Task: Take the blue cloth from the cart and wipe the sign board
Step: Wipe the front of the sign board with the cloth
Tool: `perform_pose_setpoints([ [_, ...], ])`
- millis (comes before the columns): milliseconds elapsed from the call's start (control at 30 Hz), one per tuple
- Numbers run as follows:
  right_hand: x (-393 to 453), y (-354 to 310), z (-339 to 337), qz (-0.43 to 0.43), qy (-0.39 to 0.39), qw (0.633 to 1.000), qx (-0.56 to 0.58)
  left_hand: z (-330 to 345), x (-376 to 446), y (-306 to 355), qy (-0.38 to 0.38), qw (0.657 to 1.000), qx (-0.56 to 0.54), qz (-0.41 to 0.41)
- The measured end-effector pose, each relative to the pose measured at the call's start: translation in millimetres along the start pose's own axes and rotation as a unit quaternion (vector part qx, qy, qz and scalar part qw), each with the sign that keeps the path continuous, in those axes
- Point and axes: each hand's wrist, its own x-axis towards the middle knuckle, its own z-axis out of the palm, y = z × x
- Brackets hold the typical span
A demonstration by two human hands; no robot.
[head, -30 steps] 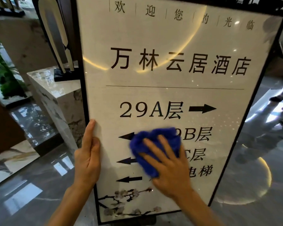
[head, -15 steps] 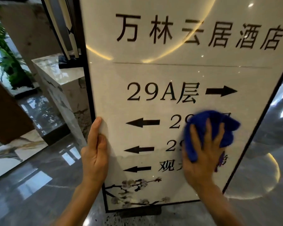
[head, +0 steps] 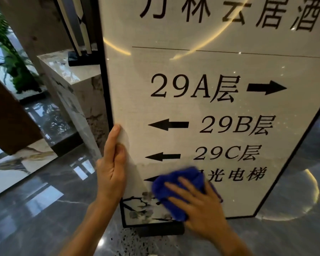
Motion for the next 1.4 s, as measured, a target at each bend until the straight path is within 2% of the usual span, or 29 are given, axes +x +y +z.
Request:
perform_pose_setpoints([
  [100,-11.3,66.4,-25.2,0.109,0.068,0.991,-0.024,1.5,-15.9,-6.7,-0.005,1.0,0.009,-0.016],
  [233,-16.5,131.6,-51.0,0.298,0.132,0.943,0.063,3.2,-31.4,-15.7,-0.015,0.999,0.005,-0.036],
  [333,-5.1,122.8,-45.3,0.333,0.188,0.92,0.08,4.5,-32.8,-18.0,-0.014,0.999,0.007,-0.033],
  [467,11.3,66.7,-18.0,0.379,0.237,0.891,0.082,4.3,-34.0,-18.8,-0.01,0.999,-0.002,-0.035],
  [567,16.7,1.1,15.1,0.343,0.207,0.915,0.053,3.6,-36.7,-17.7,-0.008,1.0,-0.011,-0.028],
  [667,21.1,-69.8,40.8,0.237,0.112,0.962,0.082,4.3,-36.0,-17.6,-0.016,0.999,-0.031,-0.031],
  [767,21.8,-105.2,54.6,0.134,0.031,0.988,0.067,2.7,-35.6,-17.4,-0.015,0.999,-0.038,-0.018],
  [933,-9.5,-85.1,53.8,0.033,-0.004,0.997,0.064,4.0,-36.9,-21.0,-0.02,1.0,-0.009,-0.006],
  [1033,-41.4,-29.1,40.3,0.111,0.014,0.993,0.032,7.8,-40.6,-17.7,-0.016,1.0,-0.007,-0.019],
  [1100,-62.9,11.5,28.8,0.21,0.024,0.977,0.001,11.3,-49.3,-20.6,-0.01,0.999,-0.004,-0.038],
  [1167,-83.5,41.9,19.3,0.302,0.042,0.952,0.019,11.5,-60.1,-25.1,-0.001,0.999,0.001,-0.044],
  [1267,-104.5,64.7,15.6,0.449,0.103,0.881,0.111,10.8,-65.4,-25.4,-0.004,0.998,-0.001,-0.063],
  [1400,-91.6,50.4,24.9,0.514,0.17,0.81,0.225,12.5,-64.8,-25.5,0.0,0.999,0.017,-0.032],
])
